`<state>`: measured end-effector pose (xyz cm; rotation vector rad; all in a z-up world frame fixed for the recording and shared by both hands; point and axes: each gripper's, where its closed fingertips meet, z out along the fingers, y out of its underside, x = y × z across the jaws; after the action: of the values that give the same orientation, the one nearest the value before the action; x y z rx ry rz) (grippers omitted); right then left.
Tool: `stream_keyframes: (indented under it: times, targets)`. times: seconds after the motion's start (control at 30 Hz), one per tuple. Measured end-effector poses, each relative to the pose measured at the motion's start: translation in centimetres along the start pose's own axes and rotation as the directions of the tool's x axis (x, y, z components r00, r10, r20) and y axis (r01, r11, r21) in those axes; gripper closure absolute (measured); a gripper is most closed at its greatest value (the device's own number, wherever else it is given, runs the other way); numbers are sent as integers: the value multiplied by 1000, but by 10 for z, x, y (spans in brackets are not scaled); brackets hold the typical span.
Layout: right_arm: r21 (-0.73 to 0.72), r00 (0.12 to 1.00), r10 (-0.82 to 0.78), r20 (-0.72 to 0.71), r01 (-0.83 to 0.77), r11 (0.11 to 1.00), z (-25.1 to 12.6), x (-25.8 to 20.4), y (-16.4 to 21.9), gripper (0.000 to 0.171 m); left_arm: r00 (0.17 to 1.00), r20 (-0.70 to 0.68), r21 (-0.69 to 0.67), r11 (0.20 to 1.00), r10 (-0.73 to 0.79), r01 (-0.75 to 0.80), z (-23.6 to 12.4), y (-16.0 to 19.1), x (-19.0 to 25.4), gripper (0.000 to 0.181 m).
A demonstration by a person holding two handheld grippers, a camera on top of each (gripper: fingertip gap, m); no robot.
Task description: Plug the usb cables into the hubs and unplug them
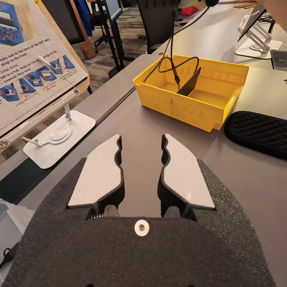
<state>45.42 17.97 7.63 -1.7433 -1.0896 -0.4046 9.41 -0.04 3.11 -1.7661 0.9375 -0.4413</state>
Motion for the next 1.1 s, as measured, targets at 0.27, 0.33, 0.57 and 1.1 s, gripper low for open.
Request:
stream_keyframes:
  times: [0.27, 0.33, 0.57, 1.1]
  targets:
    - [29, 960, 7, 281, -16, 999, 22, -66, 16, 144, 1000, -9, -22, 1000, 7, -7, 6, 6, 2, 132]
    - [33, 924, 53, 379, -71, 997, 24, -82, 14, 144, 1000, -13, -26, 1000, 10, -10, 7, 6, 4, 133]
    - [-107, 815, 134, 563, -89, 990, 46, -123, 19, 144, 1000, -23, -38, 999, 17, -18, 11, 9, 6, 133]
    - [-256, 775, 178, 606, -21, 966, 60, -141, 15, 134, 999, -36, -21, 999, 35, -36, 5, 4, 9, 134]
